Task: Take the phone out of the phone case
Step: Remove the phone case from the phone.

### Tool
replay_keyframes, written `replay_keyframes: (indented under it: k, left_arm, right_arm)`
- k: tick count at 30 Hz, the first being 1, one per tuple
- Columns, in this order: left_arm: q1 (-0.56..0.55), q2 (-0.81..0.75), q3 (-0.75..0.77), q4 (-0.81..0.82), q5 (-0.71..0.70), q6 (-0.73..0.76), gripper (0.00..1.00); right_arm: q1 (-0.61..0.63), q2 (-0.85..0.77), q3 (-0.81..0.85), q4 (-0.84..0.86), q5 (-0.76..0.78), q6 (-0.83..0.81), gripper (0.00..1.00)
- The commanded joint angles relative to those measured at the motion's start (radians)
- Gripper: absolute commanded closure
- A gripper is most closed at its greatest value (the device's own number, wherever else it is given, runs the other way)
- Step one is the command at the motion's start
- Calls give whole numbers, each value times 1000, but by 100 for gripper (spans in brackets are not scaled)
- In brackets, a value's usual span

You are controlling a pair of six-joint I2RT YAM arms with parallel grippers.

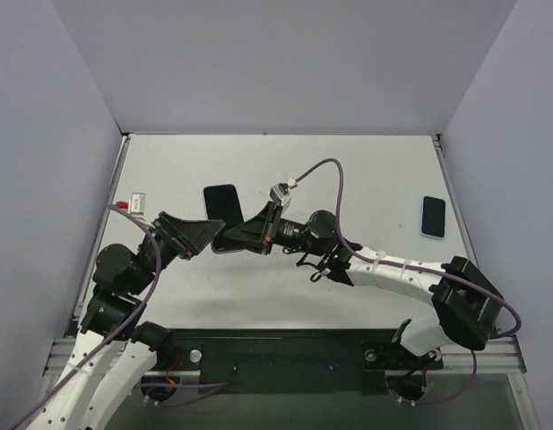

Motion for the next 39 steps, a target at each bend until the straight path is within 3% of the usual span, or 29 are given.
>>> replay_keyframes:
  k: [1, 6, 13, 19, 25, 30, 39]
  left_arm:
    - [-6, -121, 2, -63, -56, 72, 19]
    - [-6, -212, -124, 20, -48, -25, 24]
    - [-8, -158, -115, 72, 47, -22, 23]
    - [-8, -128, -115, 83, 65, -23, 42]
    - [-8, -105, -127, 115, 72, -31, 51]
    - [-8, -114, -133, 117, 68, -32, 51]
    - [-8, -141, -136, 91, 47, -25, 42]
  right_arm:
    - [-41, -90, -34, 145, 59, 39, 100]
    - [-44, -124, -46, 142, 52, 31, 100]
    - [-52, -144, -57, 145, 60, 34, 100]
    - [-52, -154, -61, 155, 60, 39, 100]
    - [-53, -157, -66, 178, 62, 55, 100]
    - [-52, -157, -69, 196, 65, 66, 100]
    - [-53, -145, -66, 219, 60, 80, 100]
